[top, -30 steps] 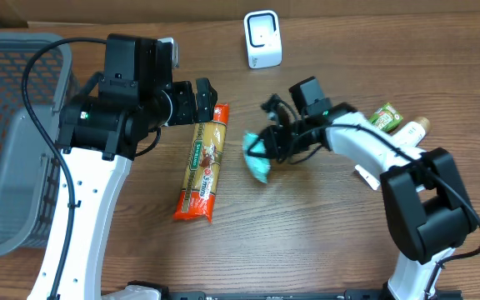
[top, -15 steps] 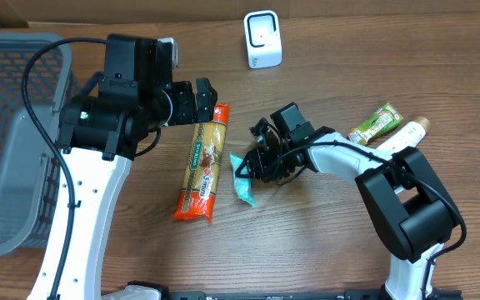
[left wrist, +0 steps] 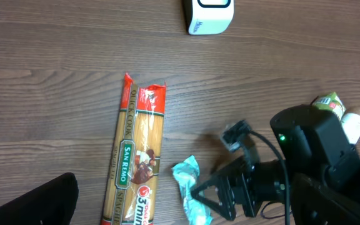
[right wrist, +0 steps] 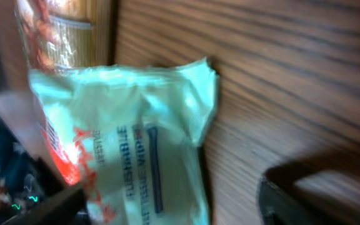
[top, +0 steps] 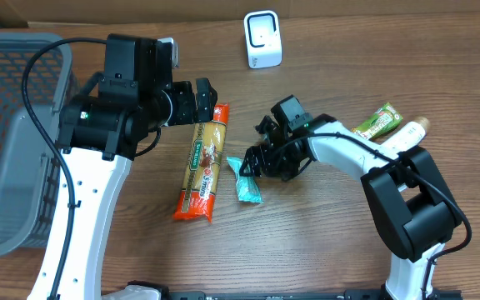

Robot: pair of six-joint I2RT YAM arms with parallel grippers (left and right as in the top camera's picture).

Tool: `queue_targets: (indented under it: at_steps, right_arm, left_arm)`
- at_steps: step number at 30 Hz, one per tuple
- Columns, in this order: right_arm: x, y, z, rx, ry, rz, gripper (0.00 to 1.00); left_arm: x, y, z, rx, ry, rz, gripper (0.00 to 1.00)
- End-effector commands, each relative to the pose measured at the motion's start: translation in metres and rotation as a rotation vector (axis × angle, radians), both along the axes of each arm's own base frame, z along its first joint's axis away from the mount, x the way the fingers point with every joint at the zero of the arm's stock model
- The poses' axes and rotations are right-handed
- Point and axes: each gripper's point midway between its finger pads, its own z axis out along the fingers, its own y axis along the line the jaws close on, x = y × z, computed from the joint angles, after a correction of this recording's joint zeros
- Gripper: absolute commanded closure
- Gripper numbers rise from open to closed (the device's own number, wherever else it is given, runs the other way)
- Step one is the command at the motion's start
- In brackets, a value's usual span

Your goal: Scan the item barcode

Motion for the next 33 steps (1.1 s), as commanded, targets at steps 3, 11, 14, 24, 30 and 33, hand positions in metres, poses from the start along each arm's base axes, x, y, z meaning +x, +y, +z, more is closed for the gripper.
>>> queue_targets:
  at_steps: [3, 11, 14, 24, 30, 33]
  right_arm:
    - [0.032, -0.026, 0.033, -0.233, -0.208, 0.030, 0.00]
    - [0.000, -0.010, 0.050, -0.438, -0.305, 0.149, 0.00]
    - [-0.017, -0.002, 0.048, -0.560, -0.379, 0.170, 0.00]
    - [-0.050, 0.046, 0.046, -0.508, -0.499, 0.377, 0.03]
    - [-0.063, 0.056, 0.021, -0.548, -0.594, 0.715, 0.20]
    - [-0.064, 0.056, 0.016, -0.617, -0.649, 0.773, 0.19]
  left_arm:
    - [0.001, -0.002, 0.001, -0.009, -0.003, -0.004, 0.00]
    - [0.001, -0.002, 0.001, -0.009, -0.003, -0.004, 0.00]
    - [0.001, -0.002, 0.001, -0.009, -0.003, -0.004, 0.00]
    - [0.001, -0.002, 0.001, -0.009, -0.003, -0.004, 0.00]
    - [0.001, -0.002, 0.001, -0.009, -0.003, -0.004, 0.00]
    - [0.001, -0.002, 0.001, -0.009, -0.003, -0.004, 0.00]
